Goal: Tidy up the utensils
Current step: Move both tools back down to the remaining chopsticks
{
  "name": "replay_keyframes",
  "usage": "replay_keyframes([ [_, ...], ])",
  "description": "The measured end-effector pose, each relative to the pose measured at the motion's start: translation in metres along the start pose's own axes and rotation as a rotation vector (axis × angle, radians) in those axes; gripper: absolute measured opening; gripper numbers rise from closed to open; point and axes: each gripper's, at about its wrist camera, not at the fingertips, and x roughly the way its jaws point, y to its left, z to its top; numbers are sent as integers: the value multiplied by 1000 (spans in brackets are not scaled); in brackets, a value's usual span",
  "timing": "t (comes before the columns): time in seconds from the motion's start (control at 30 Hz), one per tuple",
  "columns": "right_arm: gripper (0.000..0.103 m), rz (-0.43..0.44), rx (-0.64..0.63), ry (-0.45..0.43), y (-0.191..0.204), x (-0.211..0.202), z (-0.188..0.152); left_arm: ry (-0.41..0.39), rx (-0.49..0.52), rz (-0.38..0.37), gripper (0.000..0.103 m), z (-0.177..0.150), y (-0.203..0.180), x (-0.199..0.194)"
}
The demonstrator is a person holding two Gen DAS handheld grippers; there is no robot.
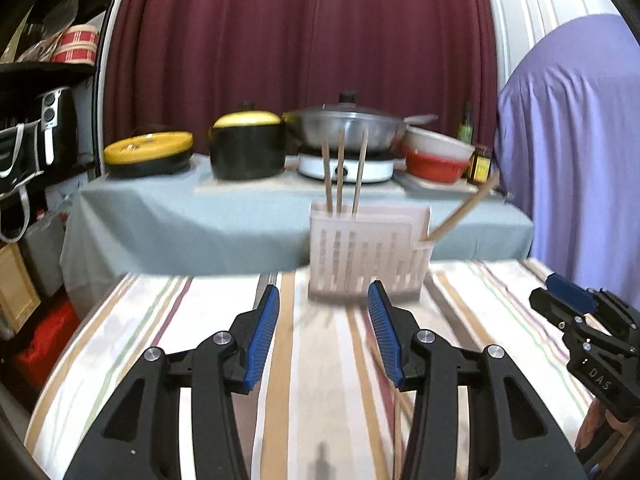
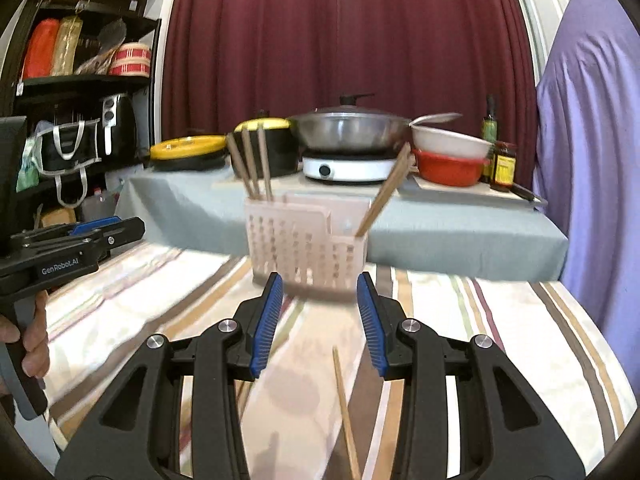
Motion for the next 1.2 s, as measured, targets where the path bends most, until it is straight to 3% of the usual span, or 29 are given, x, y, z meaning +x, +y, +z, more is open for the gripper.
replay_keyframes([
  [0.3, 38, 1, -17, 62, 21, -33, -53, 86, -14, 27, 46, -48, 3, -21],
  [0.73, 38, 61, -58, 137, 53, -59, -97, 151, -30, 47, 46, -98, 12, -49],
  [1.2, 35, 110, -27, 245, 58, -44, -122, 176, -34, 37, 46, -112, 8, -51],
])
